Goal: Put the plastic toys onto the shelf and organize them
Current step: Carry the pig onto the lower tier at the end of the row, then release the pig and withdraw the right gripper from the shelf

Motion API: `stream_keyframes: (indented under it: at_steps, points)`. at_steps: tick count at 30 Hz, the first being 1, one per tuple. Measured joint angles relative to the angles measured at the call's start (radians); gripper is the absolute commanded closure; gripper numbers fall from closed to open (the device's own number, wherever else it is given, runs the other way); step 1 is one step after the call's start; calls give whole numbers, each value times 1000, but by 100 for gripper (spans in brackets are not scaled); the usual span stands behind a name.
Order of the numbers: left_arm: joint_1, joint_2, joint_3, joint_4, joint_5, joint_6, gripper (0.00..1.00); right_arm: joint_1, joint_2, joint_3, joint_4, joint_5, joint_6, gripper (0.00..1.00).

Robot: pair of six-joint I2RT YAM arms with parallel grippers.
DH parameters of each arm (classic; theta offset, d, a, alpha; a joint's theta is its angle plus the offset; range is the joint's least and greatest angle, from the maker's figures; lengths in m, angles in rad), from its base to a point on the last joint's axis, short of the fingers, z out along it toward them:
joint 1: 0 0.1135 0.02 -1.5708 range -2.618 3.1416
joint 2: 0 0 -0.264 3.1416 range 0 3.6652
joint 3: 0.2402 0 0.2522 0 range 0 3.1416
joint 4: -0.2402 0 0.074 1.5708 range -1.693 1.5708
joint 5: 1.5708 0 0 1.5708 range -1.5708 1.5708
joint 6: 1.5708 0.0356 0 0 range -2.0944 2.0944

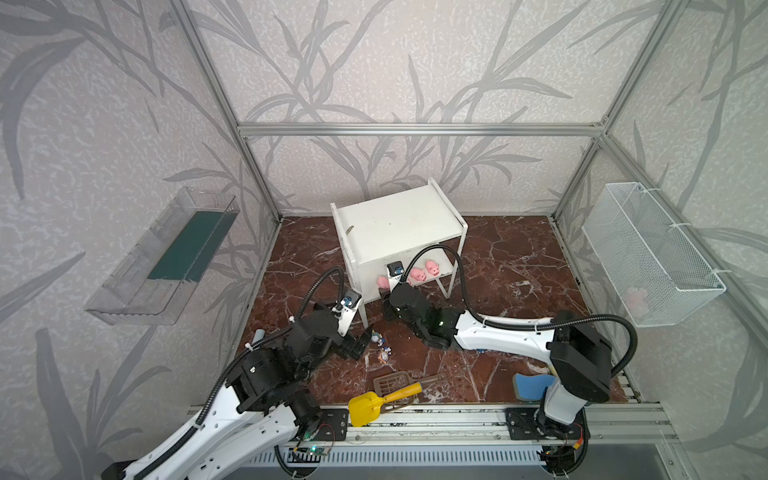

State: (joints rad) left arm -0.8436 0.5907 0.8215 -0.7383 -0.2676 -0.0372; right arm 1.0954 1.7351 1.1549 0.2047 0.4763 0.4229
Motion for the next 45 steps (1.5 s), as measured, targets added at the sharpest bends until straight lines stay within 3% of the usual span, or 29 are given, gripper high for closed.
stream_keyframes:
  at_steps: [14,18,23,29,33,34,35,40,45]
  points:
    - [2,13,-3,13,8,0,1,0,-42,-45,22,-11,-6,55]
    - [2,13,-3,13,8,0,1,0,-132,-108,32,-28,-3,51]
    - [2,13,-3,13,8,0,1,1,-365,-230,13,-69,7,45]
    - [2,13,-3,13,12,0,1,0,-689,-347,-137,-97,4,25]
    - [2,26,-3,13,27,0,1,-13,-813,-364,-325,-135,-7,23]
    - [2,31,-3,13,32,0,1,-21,-832,-367,-375,-144,-5,18]
    - [2,37,-3,13,37,0,1,-30,-846,-372,-422,-151,3,1]
    - [2,53,-3,13,69,0,1,-98,-874,-465,-549,-231,18,1]
    - [2,57,-3,14,116,-1,1,-138,-868,-593,-568,-272,44,1]
